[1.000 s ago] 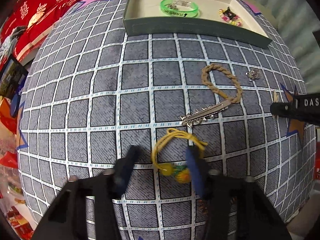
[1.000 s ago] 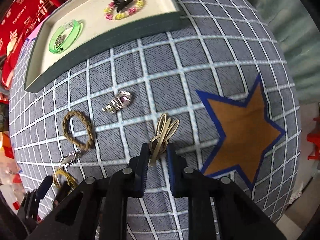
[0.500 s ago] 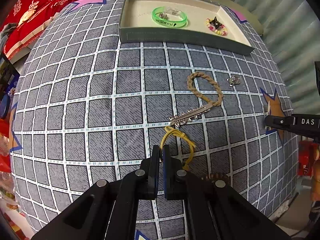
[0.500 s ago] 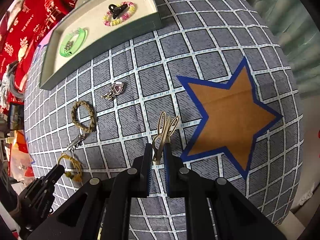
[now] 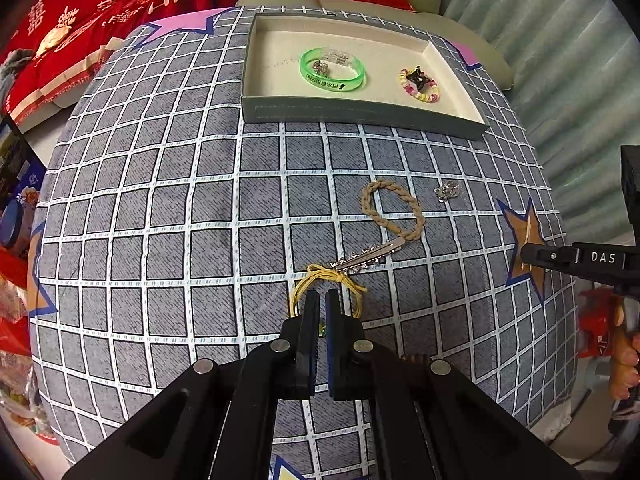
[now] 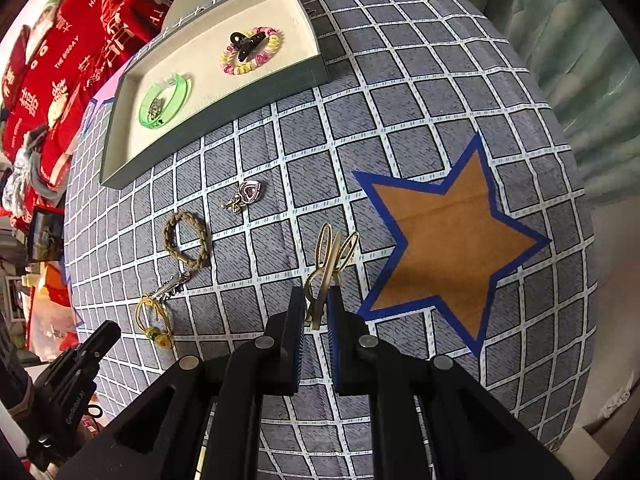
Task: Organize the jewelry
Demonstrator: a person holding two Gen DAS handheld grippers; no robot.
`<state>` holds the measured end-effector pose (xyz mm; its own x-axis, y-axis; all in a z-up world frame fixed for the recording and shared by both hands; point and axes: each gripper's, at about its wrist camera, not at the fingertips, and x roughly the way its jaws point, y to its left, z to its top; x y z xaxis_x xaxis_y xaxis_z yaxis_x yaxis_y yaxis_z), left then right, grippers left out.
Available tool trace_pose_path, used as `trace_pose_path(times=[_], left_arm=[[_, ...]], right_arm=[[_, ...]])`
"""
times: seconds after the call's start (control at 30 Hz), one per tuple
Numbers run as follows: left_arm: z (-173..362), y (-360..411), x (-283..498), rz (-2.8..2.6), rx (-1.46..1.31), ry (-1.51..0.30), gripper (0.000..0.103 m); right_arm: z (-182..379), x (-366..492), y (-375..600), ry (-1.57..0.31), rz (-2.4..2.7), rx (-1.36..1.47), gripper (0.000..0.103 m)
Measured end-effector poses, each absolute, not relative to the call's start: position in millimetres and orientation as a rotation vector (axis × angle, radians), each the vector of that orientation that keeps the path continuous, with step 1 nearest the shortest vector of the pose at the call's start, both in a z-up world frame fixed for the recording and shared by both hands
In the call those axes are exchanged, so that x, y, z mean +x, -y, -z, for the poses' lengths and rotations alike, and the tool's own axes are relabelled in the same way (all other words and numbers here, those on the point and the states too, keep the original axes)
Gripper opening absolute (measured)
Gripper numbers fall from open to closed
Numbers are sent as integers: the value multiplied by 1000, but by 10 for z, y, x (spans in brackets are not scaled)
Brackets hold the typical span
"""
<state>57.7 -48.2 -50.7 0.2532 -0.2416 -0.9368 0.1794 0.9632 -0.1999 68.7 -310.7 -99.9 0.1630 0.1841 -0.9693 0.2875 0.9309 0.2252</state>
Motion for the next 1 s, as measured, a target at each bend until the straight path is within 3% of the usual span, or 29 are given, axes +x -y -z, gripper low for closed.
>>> trace_pose_path(times=[0.2, 0.23, 0.3, 0.33, 0.37, 0.77, 0.87, 0.9, 1.0], left_arm=[[567, 535, 583, 227, 8, -1297, 13], [591, 540, 586, 221, 4, -1310, 18], [626, 517, 588, 202, -3, -1331, 63], [620, 503, 577, 185, -6, -1322, 101], [591, 482, 553, 156, -6, -1299, 103], [1002, 349, 686, 108, -67, -1413, 98], [1072, 386, 721, 111, -67, -1424, 81], [1082, 410, 728, 103, -47, -1415, 80], [1087, 533, 734, 110, 34, -1382, 52]], right_arm=[[1036, 710, 3069, -1422, 74, 411, 11], [1034, 707, 3069, -1422, 73, 415, 11], [1040, 712, 3050, -1421, 70, 419, 11], [1039, 713, 3042, -1420, 68, 421, 11], [1037, 714, 3032, -1419, 66, 422, 11], [1023, 688, 2996, -1418, 54, 422, 11], [1026, 680, 2995, -1420, 53, 423, 11], [1026, 678, 2993, -1420, 52, 422, 11], [1028, 674, 2990, -1420, 51, 422, 11]])
